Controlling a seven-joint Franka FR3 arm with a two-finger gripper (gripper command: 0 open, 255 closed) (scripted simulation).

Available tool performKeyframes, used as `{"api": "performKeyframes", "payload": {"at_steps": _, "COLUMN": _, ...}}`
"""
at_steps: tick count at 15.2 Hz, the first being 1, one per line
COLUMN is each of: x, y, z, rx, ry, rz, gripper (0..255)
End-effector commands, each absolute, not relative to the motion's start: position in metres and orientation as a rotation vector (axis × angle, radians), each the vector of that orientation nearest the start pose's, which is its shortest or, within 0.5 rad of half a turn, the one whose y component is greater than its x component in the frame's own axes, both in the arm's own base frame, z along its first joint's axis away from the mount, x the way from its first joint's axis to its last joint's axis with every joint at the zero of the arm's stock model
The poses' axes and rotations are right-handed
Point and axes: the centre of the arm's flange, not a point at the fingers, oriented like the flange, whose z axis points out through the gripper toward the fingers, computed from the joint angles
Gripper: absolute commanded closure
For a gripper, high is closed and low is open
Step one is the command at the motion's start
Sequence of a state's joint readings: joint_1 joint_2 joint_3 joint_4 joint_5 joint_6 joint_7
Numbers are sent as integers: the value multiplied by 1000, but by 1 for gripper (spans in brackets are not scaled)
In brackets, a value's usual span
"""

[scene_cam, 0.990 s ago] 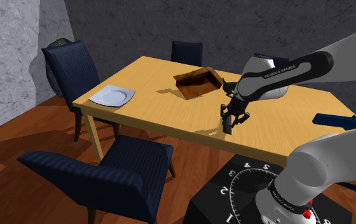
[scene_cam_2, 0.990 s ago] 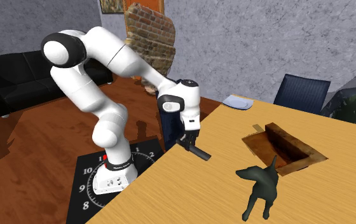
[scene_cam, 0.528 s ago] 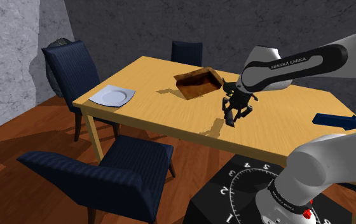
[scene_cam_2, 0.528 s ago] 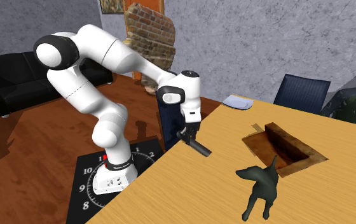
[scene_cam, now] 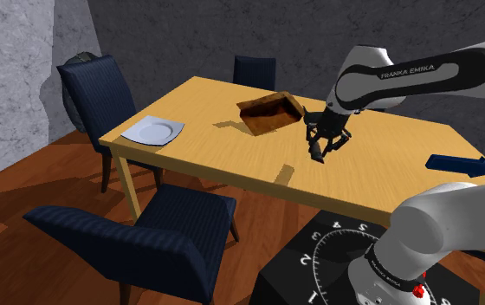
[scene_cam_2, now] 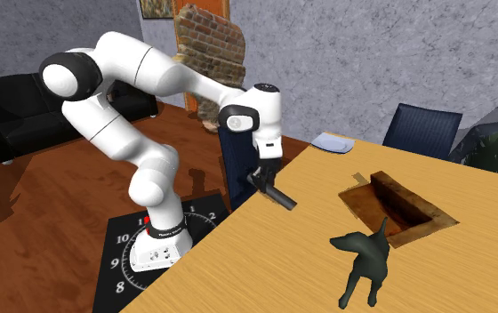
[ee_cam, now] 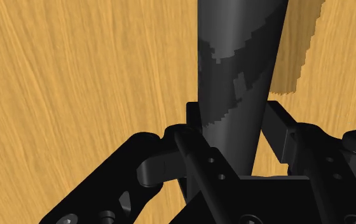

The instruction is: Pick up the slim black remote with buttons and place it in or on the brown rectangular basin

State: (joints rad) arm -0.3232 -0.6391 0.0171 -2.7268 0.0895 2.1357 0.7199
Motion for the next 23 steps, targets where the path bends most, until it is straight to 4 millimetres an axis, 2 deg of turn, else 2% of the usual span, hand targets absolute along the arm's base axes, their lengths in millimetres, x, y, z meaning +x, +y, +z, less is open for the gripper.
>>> {"api": "performKeyframes", "payload": {"at_steps": 1, "x": 330, "y": -100, "z": 426, "rx": -2634, "ry": 1570, "rz": -51, "gripper": 255}}
{"api": "performKeyframes", "payload": {"at_steps": 13, "x": 330, "y": -100, "z": 488, "rx": -2634, "ry": 1570, "rz": -51, "gripper": 255}}
{"api": "performKeyframes", "payload": {"at_steps": 23, "x": 448, "y": -158, "z": 485, "rx": -2634, "ry": 1570, "rz": -51, "gripper": 255}}
